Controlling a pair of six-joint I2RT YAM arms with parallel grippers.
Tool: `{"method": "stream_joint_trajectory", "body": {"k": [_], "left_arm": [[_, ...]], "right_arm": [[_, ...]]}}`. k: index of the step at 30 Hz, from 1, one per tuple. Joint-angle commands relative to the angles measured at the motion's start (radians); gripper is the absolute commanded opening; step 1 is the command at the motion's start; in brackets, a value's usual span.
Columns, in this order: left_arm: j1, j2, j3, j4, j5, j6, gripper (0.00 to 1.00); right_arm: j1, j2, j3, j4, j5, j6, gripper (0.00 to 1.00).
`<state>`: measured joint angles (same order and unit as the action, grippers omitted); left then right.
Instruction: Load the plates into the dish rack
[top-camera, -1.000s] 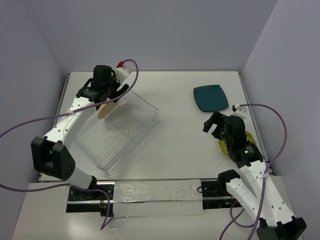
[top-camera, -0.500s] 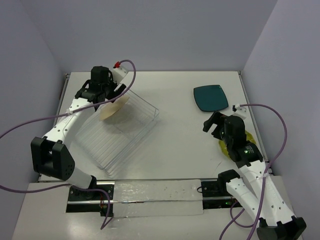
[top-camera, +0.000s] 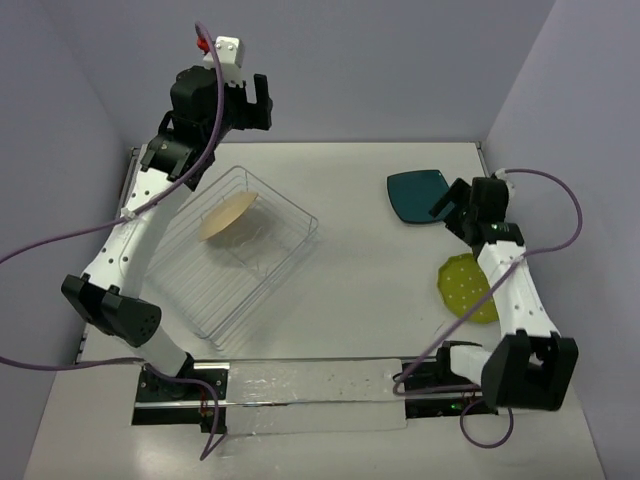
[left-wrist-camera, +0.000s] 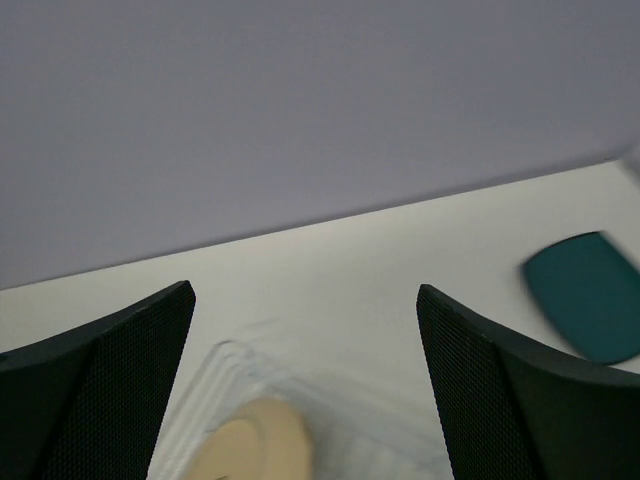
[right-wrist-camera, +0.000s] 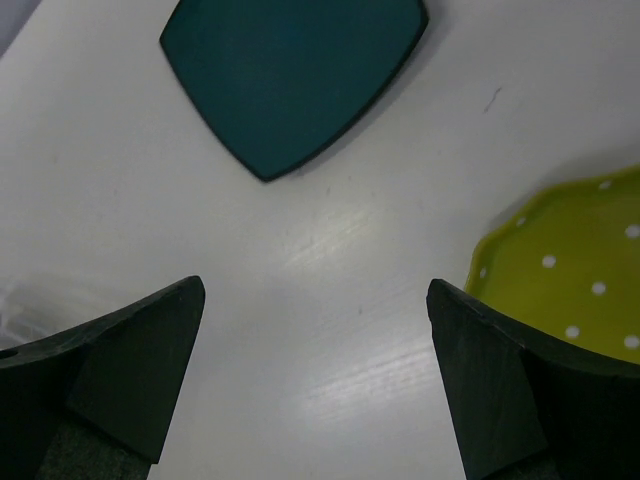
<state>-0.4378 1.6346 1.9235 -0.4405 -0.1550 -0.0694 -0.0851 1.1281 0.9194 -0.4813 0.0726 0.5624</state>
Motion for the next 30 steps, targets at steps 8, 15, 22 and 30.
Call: {"method": "stream_joint_trajectory", "body": {"k": [8, 15, 22, 30], "left_arm": [[-0.240, -0.047, -0.312, 0.204, 0.054, -0.245, 0.99], [-0.302, -0.046, -0.440, 0.253, 0.078, -0.312, 0.99], [-0.363, 0.002, -0.464, 0.293, 0.083, -0.316, 0.99], [-0.395, 0.086, -0.418, 0.276, 0.092, -0.340, 0.99]], "right_arm": [[-0.295, 0.489, 0.278, 0.168, -0.339, -0.217, 1.00], [-0.341, 0.788, 0.569, 0.072, -0.463, -0.255, 1.00], [-0.343, 0.925, 0.645, 0.067, -0.536, -0.236, 1.00], [-0.340, 1.002, 0.632, 0.078, -0.610, -0.228, 1.00]]}}
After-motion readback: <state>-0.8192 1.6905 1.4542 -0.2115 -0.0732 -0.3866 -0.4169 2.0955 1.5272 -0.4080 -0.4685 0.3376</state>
